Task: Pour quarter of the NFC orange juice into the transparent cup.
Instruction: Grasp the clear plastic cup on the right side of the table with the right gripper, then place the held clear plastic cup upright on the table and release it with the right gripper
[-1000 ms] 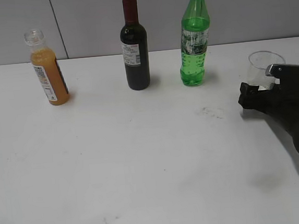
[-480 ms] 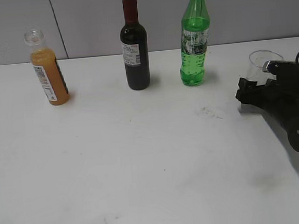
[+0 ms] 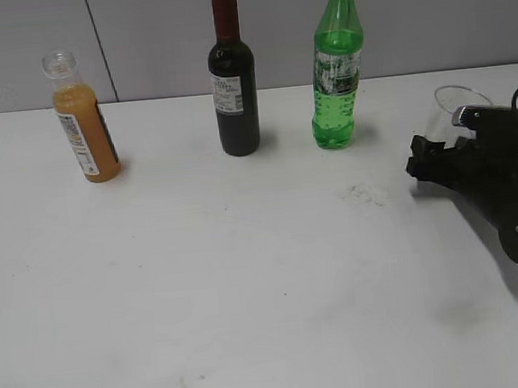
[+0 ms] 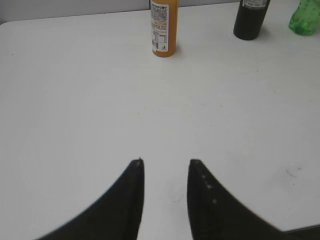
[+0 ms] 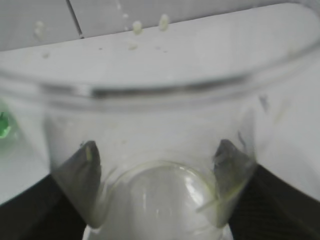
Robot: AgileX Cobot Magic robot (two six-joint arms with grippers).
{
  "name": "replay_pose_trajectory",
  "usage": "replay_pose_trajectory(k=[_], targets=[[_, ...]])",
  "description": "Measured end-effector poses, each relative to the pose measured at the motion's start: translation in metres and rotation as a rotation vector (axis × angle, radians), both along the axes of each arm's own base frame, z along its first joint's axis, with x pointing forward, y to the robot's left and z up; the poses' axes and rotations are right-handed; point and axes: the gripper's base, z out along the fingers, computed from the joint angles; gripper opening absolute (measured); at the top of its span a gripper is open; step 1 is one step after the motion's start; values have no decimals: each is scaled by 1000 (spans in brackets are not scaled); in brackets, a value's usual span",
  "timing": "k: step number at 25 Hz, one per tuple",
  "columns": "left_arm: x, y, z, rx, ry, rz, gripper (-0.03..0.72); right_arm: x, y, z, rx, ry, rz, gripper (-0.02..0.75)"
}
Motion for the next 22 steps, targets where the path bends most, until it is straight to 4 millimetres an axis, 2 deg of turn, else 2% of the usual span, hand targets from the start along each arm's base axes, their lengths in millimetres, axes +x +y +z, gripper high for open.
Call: replay_pose_trajectory(k=[3, 8, 17, 22], targets=[[0, 0, 0, 0, 0, 0, 236, -1, 7, 0, -10, 2, 87, 538], [0, 0, 0, 0, 0, 0, 236, -16, 26, 3, -98, 8, 337, 538], [0, 0, 0, 0, 0, 0, 236, -40, 54, 38, -176, -91, 733, 537], [0, 0, 0, 0, 0, 0, 236, -51, 64, 42, -212, -121, 920, 537]])
